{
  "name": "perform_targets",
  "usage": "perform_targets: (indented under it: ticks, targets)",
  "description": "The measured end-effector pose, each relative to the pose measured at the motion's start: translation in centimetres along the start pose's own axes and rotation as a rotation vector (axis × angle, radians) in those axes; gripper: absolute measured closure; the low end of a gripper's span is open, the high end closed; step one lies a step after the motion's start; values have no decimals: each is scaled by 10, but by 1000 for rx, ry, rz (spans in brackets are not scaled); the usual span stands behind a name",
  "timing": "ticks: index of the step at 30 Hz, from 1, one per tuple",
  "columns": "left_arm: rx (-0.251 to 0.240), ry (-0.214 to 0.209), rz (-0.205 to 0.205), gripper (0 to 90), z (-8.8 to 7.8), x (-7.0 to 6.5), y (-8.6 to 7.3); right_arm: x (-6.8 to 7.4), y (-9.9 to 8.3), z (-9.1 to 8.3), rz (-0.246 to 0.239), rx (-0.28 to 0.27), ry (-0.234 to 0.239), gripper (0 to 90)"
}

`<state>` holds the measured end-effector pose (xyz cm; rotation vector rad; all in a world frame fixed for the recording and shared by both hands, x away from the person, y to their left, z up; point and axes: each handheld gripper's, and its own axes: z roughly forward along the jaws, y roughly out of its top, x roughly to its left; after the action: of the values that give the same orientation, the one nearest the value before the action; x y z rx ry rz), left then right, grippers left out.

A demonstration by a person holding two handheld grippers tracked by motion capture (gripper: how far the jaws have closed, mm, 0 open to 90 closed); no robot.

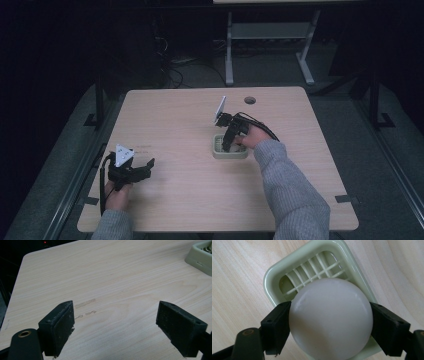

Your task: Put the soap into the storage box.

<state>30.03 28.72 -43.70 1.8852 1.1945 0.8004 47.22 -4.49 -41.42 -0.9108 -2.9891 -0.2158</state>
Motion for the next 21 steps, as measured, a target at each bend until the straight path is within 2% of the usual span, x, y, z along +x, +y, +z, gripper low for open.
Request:
perform_targets:
  ticks: [6, 10, 21]
  targets:
    - [-2, -1, -2, 148, 0, -1, 0, -3, -4, -4, 13, -20, 8, 215]
    - [-2, -6, 5, 148, 1, -3, 1, -5, -8, -13, 24, -57, 27, 224]
    - [-3, -3, 1, 149, 0, -1, 0, -6, -17, -26, 32, -86, 26, 224]
